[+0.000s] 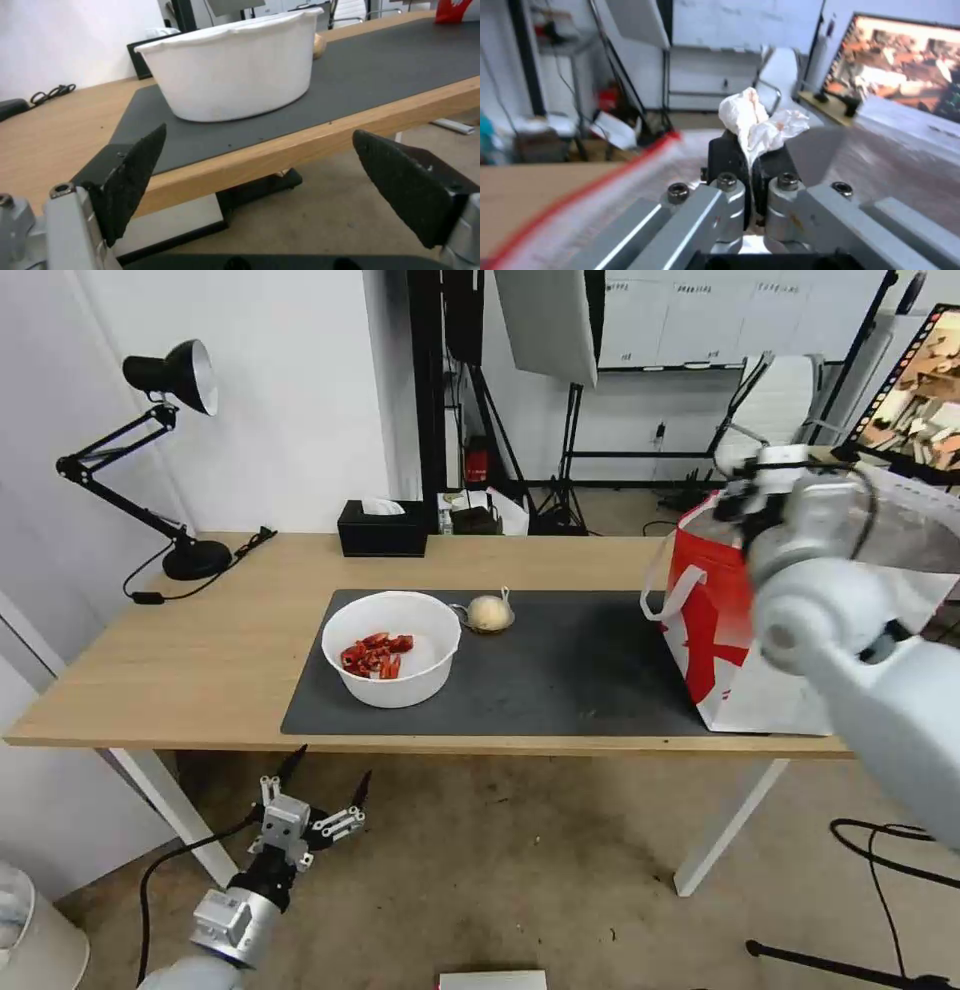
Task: Pick up the trash from the table and place it into the takeout bag.
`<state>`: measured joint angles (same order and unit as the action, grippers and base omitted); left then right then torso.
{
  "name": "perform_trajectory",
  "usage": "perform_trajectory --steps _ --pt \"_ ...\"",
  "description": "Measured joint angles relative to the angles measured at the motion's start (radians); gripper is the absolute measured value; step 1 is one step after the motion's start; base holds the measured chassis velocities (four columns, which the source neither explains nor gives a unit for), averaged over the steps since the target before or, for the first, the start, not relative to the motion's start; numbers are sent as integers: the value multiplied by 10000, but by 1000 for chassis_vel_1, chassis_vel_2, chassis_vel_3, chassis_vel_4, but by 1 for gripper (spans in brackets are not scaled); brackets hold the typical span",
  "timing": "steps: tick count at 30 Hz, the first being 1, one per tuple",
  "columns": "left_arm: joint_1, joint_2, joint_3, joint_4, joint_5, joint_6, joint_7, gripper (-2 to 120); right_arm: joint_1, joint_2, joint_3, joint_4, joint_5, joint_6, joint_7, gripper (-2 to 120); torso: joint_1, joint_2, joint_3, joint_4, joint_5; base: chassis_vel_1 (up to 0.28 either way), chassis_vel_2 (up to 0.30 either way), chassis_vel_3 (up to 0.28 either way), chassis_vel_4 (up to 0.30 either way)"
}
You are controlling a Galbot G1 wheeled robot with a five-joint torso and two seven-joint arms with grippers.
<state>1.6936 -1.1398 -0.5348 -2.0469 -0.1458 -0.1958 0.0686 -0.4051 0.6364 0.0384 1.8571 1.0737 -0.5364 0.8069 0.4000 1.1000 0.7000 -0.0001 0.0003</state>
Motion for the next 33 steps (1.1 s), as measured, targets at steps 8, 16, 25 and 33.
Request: perform_trajectory --steps 8,16,25,33 --pt "-74 174 -22 -92 -58 76 19 100 -100 -70 195 -132 599 -377 107 31 0 0 0 1 -4 0 0 0 0" --pt "-61 192 -64 -173 -64 86 37 100 -328 3 266 -3 428 -313 -99 58 0 0 1 3 -3 0 0 0 0" --pt "-114 105 -87 -493 -99 93 31 100 -3023 -589 1646 1888 395 2774 -4191 92 -1 1 -1 -2 -4 0 0 0 0" --pt "186 -270 -362 -627 -89 -42 -12 100 -5885 -84 2140 2542 -1324 5685 -6883 100 0 1 0 5 -4 0 0 0 0"
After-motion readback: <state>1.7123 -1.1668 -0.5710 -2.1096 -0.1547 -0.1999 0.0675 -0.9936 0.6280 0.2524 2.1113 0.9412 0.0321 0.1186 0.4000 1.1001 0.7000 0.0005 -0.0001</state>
